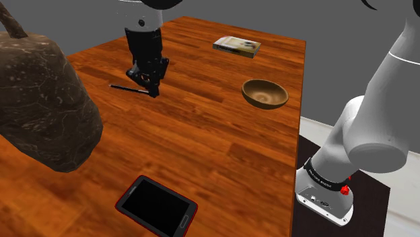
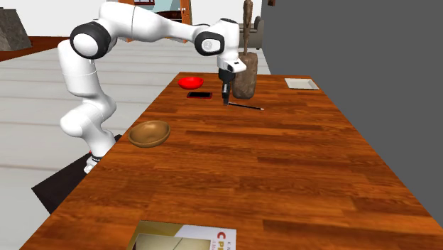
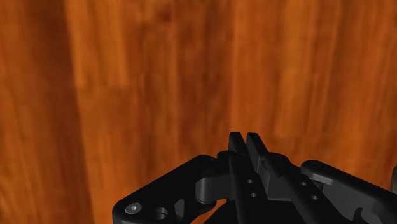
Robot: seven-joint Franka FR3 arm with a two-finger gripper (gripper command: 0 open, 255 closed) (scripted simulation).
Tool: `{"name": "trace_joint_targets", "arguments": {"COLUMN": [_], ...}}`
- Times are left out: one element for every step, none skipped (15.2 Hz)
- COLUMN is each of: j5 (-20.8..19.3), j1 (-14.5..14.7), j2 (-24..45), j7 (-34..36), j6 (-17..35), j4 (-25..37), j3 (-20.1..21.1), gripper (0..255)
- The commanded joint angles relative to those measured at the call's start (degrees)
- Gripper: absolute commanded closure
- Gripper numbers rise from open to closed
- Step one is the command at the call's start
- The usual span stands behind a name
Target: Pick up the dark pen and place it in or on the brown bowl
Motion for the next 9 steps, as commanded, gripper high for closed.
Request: {"name": "trace_joint_targets", "arguments": {"j5": [0.1, 0.1, 0.1, 0.1, 0.1, 0.0, 0.0, 0.0, 0.0], "j1": [0.0, 0.0, 0.0, 0.0, 0.0, 0.1, 0.1, 0.1, 0.1], "j2": [-0.2, -0.2, -0.2, -0.2, -0.2, -0.2, -0.1, -0.1, 0.0], "j7": [0.0, 0.0, 0.1, 0.1, 0.1, 0.2, 0.2, 0.2, 0.3], "j6": [-1.5, -2.3, -3.1, -3.8, -4.6, -5.4, -6.2, -6.9, -7.7], "j4": [1.3, 2.1, 2.8, 3.6, 4.4, 5.2, 6.0, 6.9, 7.7], "j3": [0.0, 0.0, 0.0, 0.0, 0.0, 0.1, 0.1, 0.1, 0.1], "gripper": [255, 255, 255, 255, 255, 255, 255, 255, 255]}}
